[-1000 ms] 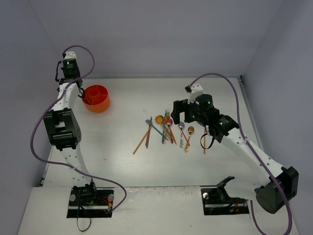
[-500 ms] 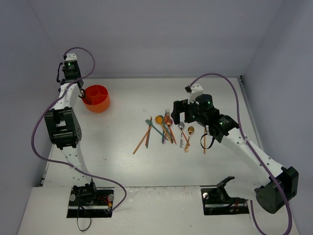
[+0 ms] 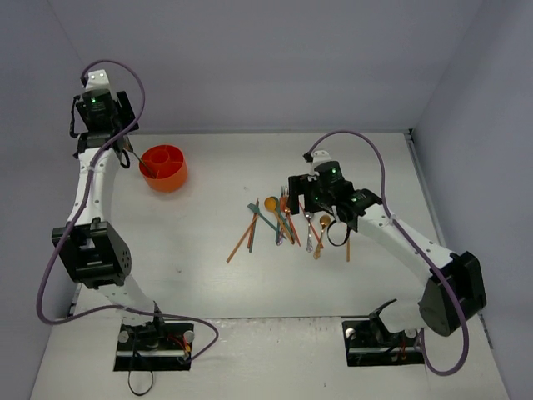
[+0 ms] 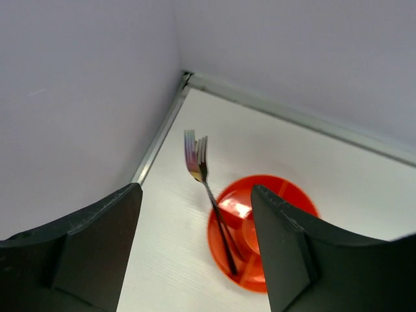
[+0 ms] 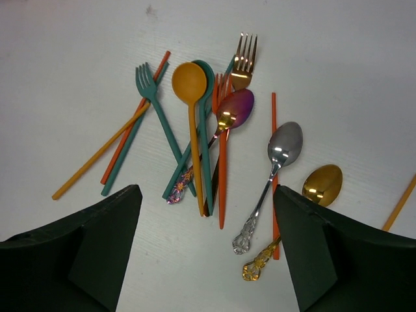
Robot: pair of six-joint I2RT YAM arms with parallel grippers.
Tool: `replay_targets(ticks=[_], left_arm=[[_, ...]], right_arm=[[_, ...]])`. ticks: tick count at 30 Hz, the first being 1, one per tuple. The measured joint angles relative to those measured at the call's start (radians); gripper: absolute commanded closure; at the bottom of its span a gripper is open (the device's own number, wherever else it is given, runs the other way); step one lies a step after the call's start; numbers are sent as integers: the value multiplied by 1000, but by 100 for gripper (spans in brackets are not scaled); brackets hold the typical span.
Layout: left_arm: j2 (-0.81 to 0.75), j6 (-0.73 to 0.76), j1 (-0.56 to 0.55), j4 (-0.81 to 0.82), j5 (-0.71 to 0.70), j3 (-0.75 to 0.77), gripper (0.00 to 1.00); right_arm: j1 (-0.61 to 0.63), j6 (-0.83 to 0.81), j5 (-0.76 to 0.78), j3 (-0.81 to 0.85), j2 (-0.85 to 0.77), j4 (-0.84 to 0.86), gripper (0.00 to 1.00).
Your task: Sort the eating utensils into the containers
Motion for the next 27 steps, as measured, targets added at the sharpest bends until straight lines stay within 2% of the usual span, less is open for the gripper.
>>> replay_targets(ticks=[3,7,12,17,21,27], left_arm=[[-142,-36,-13,-31,49,-65,35],[-319,-77,-70,-70,109,-182,35],[-482,-106,-233,-142,162,-357,35],[-572,-138,-360,-201,198,-514,35],[-658,-168,-382,-245,205,-617,35],[-757,-206,-388,-267,219,-693,35]], right_arm=[[-3,32,6,0,72,1,38],[-14,75,24,11,185,1,42],[-26,111,37,42,319,4,59],[-30,129,52,82,431,8,71],[-30,130,55,90,464,10,75],[-25,121,56,94,466,13,75]])
